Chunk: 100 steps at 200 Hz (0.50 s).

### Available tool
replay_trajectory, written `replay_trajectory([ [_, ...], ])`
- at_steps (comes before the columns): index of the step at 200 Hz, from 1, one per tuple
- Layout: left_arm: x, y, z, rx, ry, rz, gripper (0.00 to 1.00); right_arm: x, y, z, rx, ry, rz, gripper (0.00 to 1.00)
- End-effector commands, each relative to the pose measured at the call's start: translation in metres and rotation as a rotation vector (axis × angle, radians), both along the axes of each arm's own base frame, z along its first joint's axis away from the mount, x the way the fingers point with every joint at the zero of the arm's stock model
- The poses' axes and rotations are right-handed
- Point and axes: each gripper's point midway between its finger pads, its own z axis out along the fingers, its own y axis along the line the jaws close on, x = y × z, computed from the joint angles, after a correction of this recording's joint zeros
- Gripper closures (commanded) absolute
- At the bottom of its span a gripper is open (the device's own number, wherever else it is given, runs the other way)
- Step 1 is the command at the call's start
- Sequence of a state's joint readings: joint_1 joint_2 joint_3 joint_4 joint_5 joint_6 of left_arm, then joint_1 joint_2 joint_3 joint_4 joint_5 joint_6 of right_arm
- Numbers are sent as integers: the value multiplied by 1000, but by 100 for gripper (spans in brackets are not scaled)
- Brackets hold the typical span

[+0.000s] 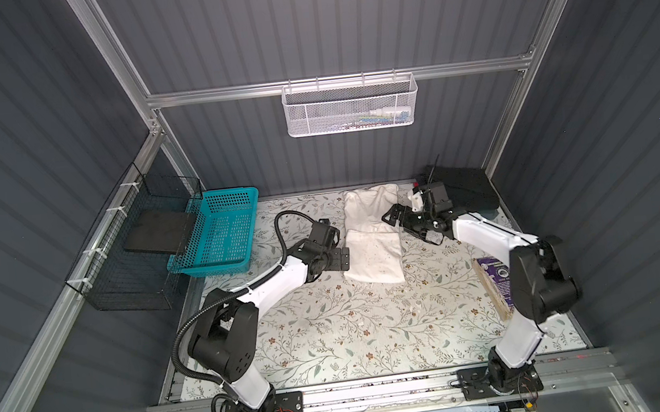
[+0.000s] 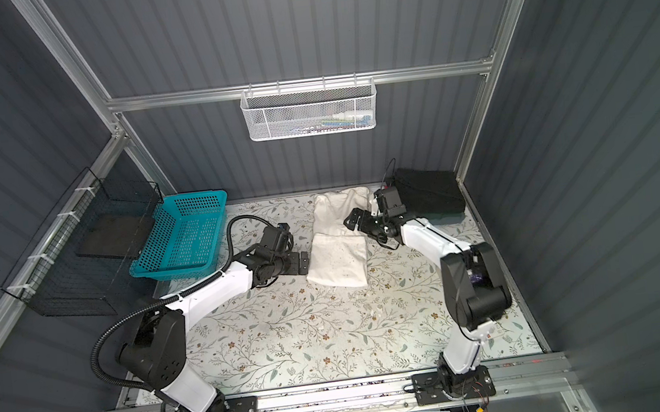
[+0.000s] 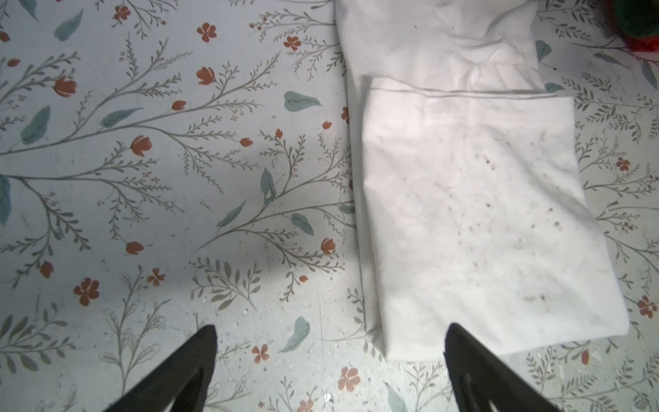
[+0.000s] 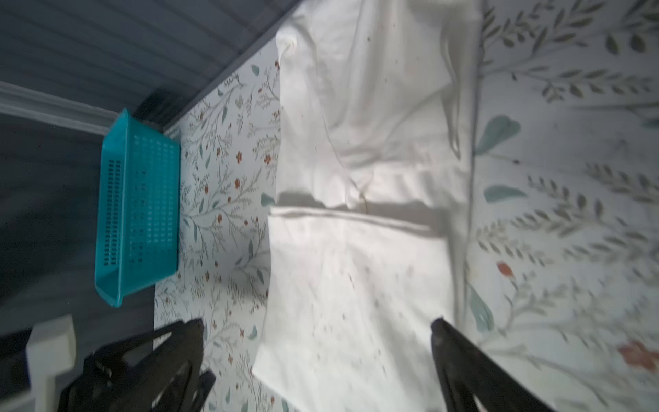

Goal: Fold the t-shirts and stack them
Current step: 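Move both grippers back to the folded bundle's near edge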

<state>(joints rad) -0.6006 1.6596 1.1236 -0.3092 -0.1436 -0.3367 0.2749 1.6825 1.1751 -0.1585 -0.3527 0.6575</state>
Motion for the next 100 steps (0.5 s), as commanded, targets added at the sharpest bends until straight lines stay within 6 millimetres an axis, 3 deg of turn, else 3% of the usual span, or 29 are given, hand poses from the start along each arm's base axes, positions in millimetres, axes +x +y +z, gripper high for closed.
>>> replay_trajectory([
  [1,-14,0,-3,-56,44,0,0,-36,-13,-14,-27,39,-53,1],
  [28,-26,-3,-13,-99,80,-14,1,-85,-12,-27,10,71,-51,1],
  [46,-30,-6,-16,-131,93,-17,6,-106,-8,-37,42,83,-53,1],
  [77,-35,-21,-18,-238,110,-39,12,-129,0,-60,30,110,-20,5],
  [100,-35,-26,-35,-270,155,-20,15,-137,5,-76,25,128,-12,8],
])
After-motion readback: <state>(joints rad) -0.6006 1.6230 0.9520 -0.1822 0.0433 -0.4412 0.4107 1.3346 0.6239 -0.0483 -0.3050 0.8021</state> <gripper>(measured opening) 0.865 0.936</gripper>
